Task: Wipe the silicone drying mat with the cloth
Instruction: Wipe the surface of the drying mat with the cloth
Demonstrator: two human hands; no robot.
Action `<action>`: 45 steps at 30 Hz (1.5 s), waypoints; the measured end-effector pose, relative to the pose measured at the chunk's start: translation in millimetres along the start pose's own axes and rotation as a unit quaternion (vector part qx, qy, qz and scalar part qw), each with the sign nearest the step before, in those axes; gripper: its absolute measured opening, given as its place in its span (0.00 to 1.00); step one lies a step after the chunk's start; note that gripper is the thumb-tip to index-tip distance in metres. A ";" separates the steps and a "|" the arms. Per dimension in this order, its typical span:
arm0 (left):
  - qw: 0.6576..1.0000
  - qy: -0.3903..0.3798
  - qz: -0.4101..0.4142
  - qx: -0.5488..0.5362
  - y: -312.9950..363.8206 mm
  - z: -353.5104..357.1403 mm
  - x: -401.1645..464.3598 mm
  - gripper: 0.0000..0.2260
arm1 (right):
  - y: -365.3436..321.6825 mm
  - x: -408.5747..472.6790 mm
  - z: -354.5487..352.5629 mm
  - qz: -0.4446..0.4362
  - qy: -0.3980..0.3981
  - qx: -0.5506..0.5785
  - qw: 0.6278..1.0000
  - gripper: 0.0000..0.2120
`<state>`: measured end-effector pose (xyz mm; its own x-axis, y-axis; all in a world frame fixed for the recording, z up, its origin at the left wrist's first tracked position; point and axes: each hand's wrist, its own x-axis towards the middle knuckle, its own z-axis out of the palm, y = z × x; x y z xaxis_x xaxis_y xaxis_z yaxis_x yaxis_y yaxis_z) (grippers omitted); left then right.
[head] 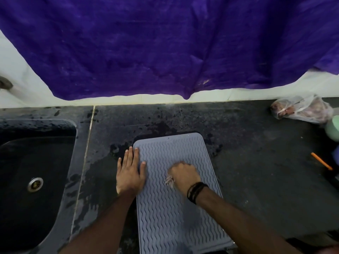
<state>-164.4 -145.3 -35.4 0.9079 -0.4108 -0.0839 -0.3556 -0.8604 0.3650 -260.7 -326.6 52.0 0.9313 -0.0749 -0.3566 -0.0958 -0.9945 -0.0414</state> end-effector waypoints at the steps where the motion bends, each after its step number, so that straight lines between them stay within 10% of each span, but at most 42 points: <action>1: 1.000 -0.002 0.001 0.001 -0.3 0.7 0.3 0.31 | 2.8 6.5 -4.2 0.007 0.011 0.002 1.000 0.13; 45: 1.000 -0.011 -0.009 -0.025 -2.7 4.6 -28.6 0.31 | -8.8 -19.2 4.8 0.047 0.026 0.056 0.997 0.14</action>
<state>-190.4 -132.7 -38.2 0.9086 -0.4023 -0.1119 -0.3267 -0.8518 0.4094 -279.4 -316.0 54.7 0.9332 -0.1740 -0.3144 -0.2192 -0.9690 -0.1143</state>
